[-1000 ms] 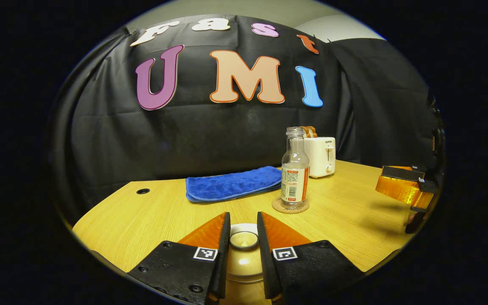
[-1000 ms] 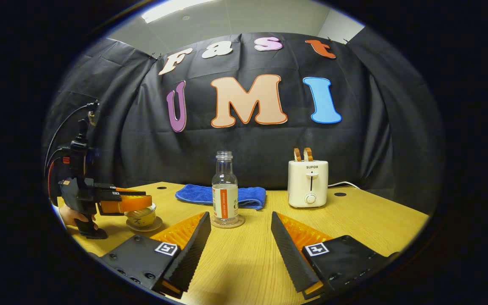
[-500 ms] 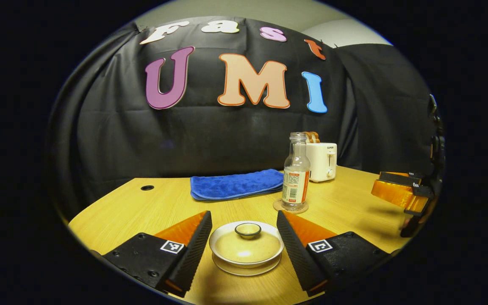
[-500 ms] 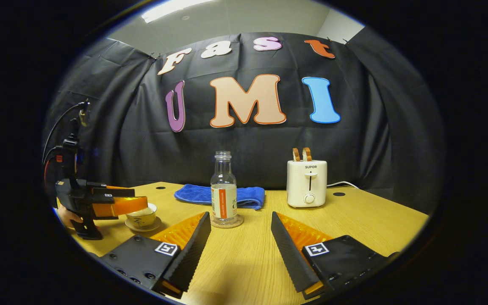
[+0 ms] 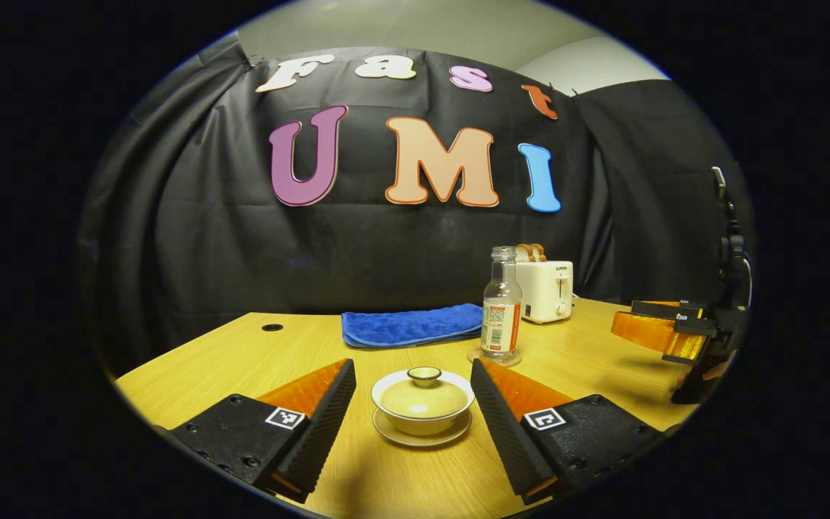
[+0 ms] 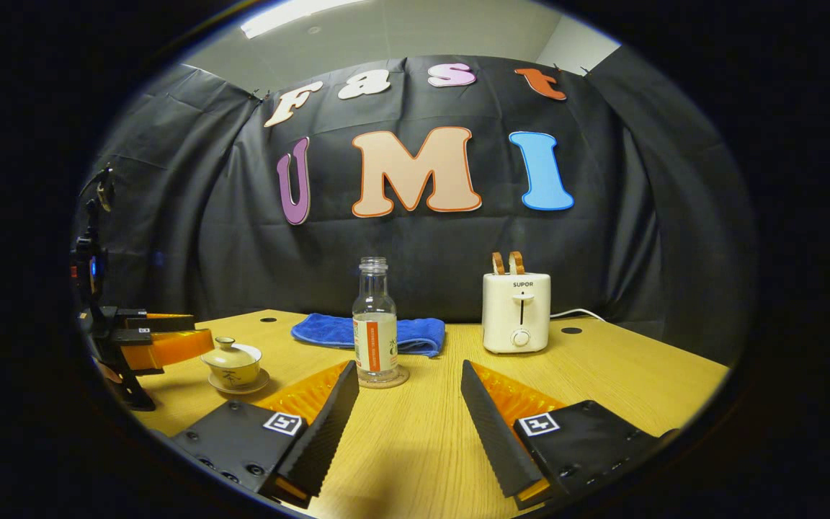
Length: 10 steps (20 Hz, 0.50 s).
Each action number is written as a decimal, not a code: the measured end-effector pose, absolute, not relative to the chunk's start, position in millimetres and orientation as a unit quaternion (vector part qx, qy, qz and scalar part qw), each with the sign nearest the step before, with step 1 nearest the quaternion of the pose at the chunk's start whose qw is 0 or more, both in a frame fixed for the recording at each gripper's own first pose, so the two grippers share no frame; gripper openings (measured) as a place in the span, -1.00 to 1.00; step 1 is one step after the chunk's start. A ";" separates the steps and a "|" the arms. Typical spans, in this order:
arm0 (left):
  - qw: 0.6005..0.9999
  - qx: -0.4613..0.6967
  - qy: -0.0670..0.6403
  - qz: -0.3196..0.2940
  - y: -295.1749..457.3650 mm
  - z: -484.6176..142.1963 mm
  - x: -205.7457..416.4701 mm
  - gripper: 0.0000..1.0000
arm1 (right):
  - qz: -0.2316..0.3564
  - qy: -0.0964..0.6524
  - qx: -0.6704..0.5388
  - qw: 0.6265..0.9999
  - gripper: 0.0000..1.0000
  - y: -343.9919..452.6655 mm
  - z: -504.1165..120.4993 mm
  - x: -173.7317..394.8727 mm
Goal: Open the teacup lid with one hand, grasp the water bottle and pour water into the teacup with the other hand; after pouring, place the water bottle on the coaster and then close the teacup lid.
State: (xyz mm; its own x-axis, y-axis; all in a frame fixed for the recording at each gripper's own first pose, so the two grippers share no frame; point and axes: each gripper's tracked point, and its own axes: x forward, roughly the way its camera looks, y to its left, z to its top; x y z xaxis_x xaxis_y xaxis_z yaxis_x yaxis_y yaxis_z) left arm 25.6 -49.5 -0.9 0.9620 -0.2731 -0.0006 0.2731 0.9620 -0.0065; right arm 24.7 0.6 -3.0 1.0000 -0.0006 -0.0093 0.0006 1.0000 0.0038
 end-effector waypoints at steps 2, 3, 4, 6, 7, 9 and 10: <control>0.992 -0.003 -0.001 -0.124 -39.9 -1.0 20.0 0.87 | -0.005 0.004 0.002 1.000 0.84 -1.8 -3.7 24.6; 0.993 -0.002 0.000 -0.118 -36.0 -1.3 18.5 0.89 | -0.008 0.004 0.002 1.000 0.92 -3.4 -3.8 24.6; 0.994 -0.002 0.000 -0.108 -30.1 -1.4 17.7 0.87 | -0.010 0.005 0.001 1.000 0.92 -4.2 -3.9 24.7; 0.996 -0.002 -0.001 -0.086 -19.0 -1.0 15.8 0.87 | -0.018 0.004 0.001 1.000 0.84 -7.6 -3.1 23.8; 0.997 -0.002 0.000 -0.076 -15.2 -1.9 15.5 0.87 | -0.021 0.004 0.001 1.000 0.84 -8.4 -3.4 23.6; 0.998 -0.001 0.001 -0.067 -13.0 -2.0 15.8 0.88 | -0.032 0.003 0.000 0.999 0.84 -12.9 -3.6 24.0; 0.998 -0.001 0.000 -0.066 -13.1 -1.3 16.1 0.88 | -0.040 0.002 0.000 0.999 0.84 -16.1 -2.8 23.4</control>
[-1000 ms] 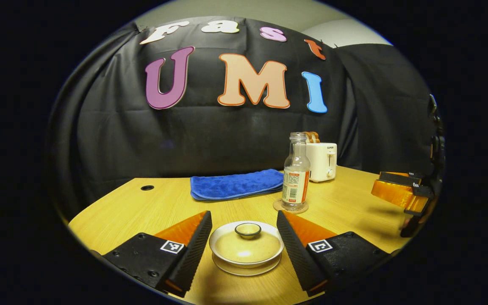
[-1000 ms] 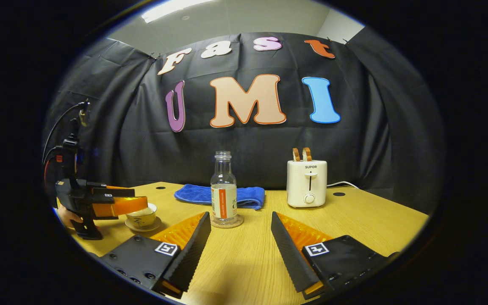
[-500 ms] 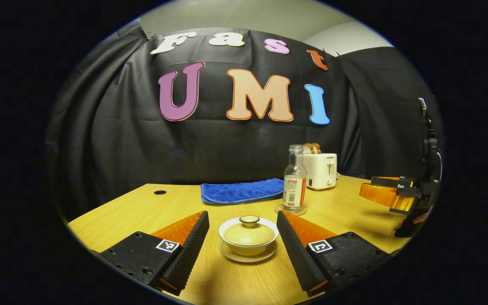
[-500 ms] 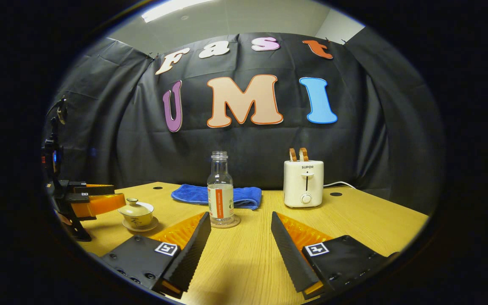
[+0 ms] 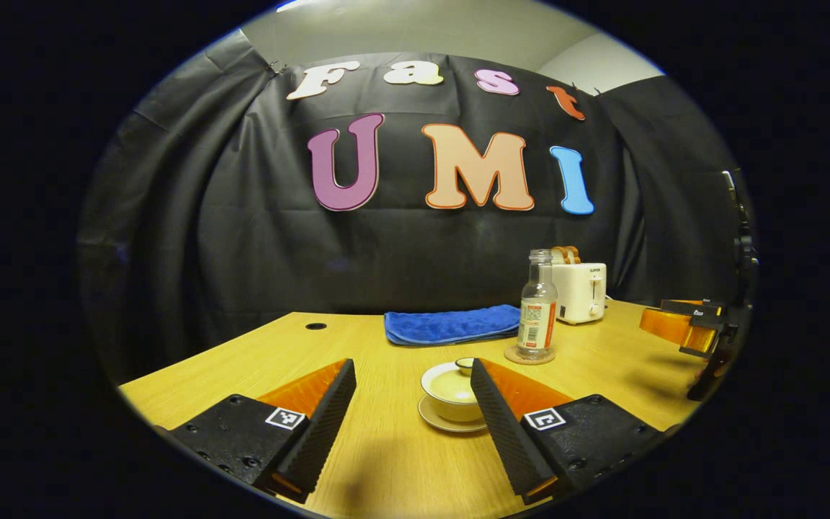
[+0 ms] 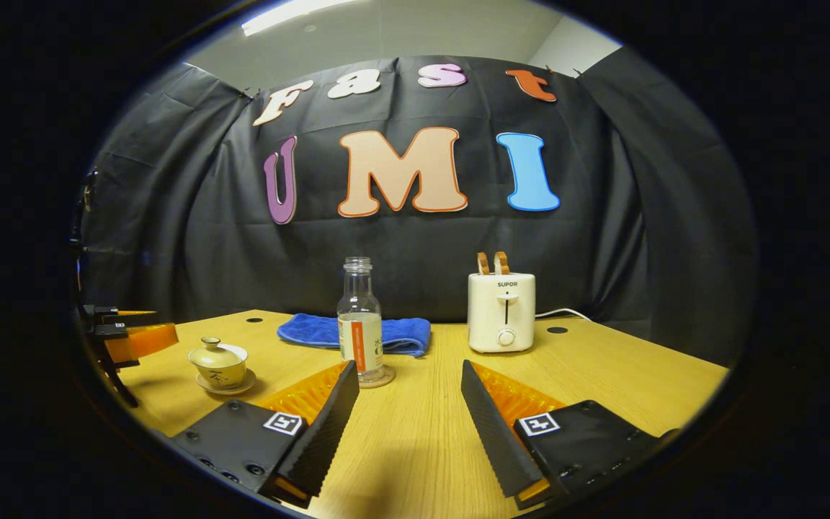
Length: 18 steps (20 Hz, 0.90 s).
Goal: Open the teacup lid with one hand, grasp the water bottle and pour water into the teacup with the other hand; after pouring, place the water bottle on the coaster and then close the teacup lid.
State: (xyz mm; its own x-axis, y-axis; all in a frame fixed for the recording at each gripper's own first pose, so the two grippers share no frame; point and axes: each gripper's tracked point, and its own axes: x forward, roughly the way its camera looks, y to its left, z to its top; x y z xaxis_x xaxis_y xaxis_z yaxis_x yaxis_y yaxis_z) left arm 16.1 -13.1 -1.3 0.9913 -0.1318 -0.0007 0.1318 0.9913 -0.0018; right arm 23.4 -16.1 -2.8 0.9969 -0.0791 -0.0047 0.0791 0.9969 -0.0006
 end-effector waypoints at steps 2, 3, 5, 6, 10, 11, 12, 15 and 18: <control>0.998 -0.001 0.000 -0.065 -12.4 -1.1 15.9 0.87 | -0.051 0.002 -0.001 0.999 0.92 -19.9 -2.4 22.6; 0.998 -0.001 0.001 -0.062 -11.1 -2.2 16.4 0.88 | -0.055 0.002 -0.001 0.998 0.84 -21.6 -3.1 22.3; 0.999 -0.001 0.001 -0.048 -5.2 -2.0 16.4 0.88 | -0.061 0.001 -0.001 0.998 0.84 -23.3 -2.9 21.5; 0.999 -0.001 0.002 -0.036 0.0 -2.5 16.5 0.88 | -0.061 0.001 -0.001 0.998 0.84 -22.9 -2.6 21.7; 1.000 0.000 0.002 -0.010 8.1 -3.0 15.9 0.88 | -0.061 0.001 -0.001 0.998 0.84 -23.2 -2.4 21.7; 1.000 0.000 0.002 -0.010 7.3 -2.3 16.1 0.88 | -0.061 0.002 -0.001 0.998 0.84 -23.1 -2.6 21.6; 1.000 0.000 0.002 -0.010 7.7 -2.9 15.9 0.88 | -0.060 0.002 -0.001 0.998 0.84 -22.9 -2.5 21.9; 1.000 0.000 0.002 -0.010 7.6 -3.6 16.1 0.88 | -0.060 0.001 -0.001 0.998 0.84 -22.9 -2.4 21.4; 1.000 0.000 0.002 -0.010 7.7 -3.2 16.2 0.89 | -0.059 0.002 -0.001 0.998 0.84 -22.6 -2.2 21.3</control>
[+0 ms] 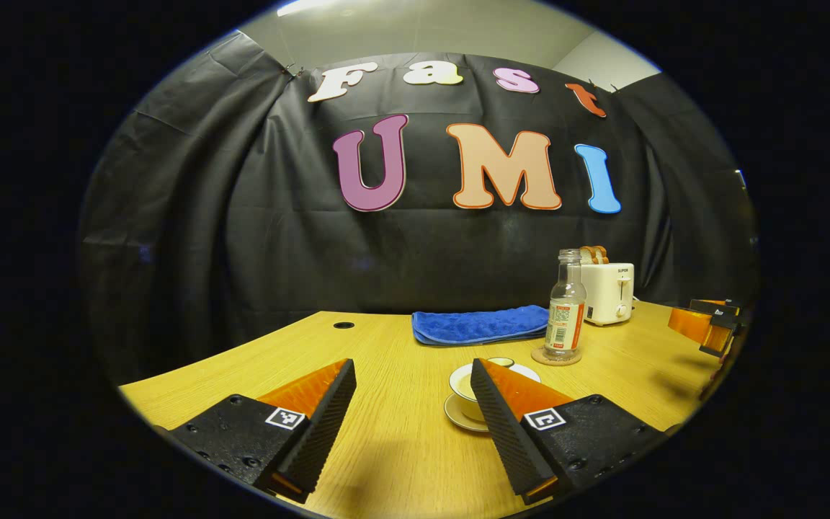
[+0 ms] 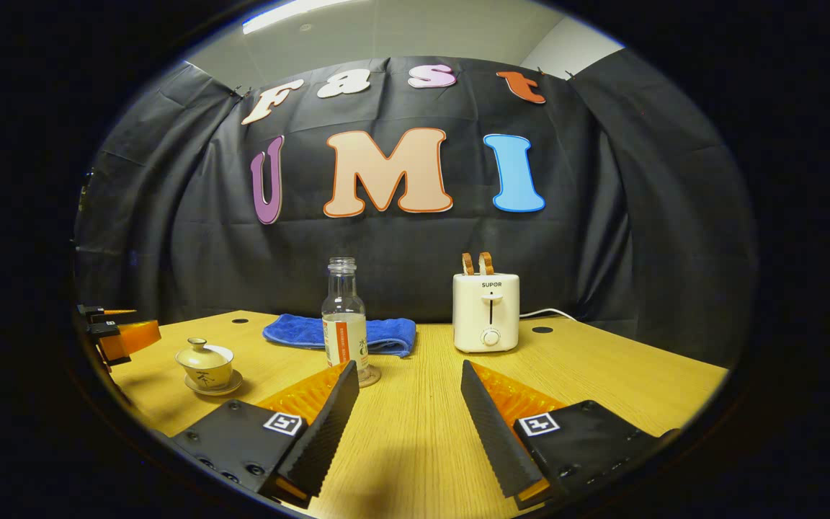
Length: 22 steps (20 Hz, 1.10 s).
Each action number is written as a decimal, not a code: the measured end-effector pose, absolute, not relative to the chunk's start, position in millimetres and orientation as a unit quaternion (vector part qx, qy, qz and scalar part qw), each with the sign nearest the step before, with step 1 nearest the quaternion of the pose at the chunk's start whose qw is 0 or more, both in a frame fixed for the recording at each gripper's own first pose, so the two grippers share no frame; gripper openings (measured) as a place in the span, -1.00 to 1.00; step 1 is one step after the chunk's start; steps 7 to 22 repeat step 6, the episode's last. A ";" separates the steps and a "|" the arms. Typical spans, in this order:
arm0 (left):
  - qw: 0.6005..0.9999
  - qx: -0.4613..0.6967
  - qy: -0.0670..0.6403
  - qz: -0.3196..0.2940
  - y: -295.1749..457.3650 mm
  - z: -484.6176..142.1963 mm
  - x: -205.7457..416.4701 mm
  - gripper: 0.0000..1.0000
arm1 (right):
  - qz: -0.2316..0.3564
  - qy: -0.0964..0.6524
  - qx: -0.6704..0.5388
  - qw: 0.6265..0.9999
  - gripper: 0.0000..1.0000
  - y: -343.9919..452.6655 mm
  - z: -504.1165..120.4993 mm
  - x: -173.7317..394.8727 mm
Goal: Open the teacup lid with one hand, grasp the water bottle and pour water into the teacup with the other hand; after pouring, place the water bottle on the coaster and then close the teacup lid.
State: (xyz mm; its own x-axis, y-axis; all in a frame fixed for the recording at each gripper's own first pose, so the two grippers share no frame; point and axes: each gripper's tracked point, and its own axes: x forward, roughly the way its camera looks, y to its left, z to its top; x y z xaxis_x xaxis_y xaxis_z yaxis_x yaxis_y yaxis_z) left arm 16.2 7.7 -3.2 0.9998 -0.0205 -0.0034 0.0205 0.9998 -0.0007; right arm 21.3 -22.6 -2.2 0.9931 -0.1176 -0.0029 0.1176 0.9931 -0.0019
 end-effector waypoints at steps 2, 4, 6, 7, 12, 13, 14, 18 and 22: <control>1.000 0.000 0.002 -0.010 7.6 -3.5 16.2 0.89 | -0.058 0.001 -0.001 0.998 0.84 -22.4 -2.3 22.0; 1.000 0.000 0.002 -0.010 7.6 -3.2 16.3 0.89 | -0.057 0.002 -0.001 0.998 0.84 -22.0 -2.2 21.8; 1.000 0.000 0.002 -0.010 7.8 -3.2 16.3 0.88 | -0.054 0.002 -0.001 0.999 0.84 -20.4 -2.6 22.0; 1.000 0.000 0.002 -0.010 7.8 -3.2 16.3 0.88 | -0.054 0.002 -0.001 0.999 0.84 -20.4 -2.6 22.0; 1.000 0.000 0.002 -0.010 7.8 -3.2 16.3 0.88 | -0.054 0.002 -0.001 0.999 0.84 -20.4 -2.6 22.0; 1.000 0.000 0.002 -0.010 7.8 -3.2 16.3 0.88 | -0.054 0.002 -0.001 0.999 0.84 -20.4 -2.6 22.0; 1.000 0.000 0.002 -0.010 7.8 -3.2 16.3 0.88 | -0.054 0.002 -0.001 0.999 0.84 -20.4 -2.6 22.0; 1.000 0.000 0.002 -0.010 7.8 -3.2 16.3 0.88 | -0.054 0.002 -0.001 0.999 0.84 -20.4 -2.6 22.0; 1.000 0.000 0.002 -0.010 7.8 -3.2 16.3 0.88 | -0.054 0.002 -0.001 0.999 0.84 -20.4 -2.6 22.0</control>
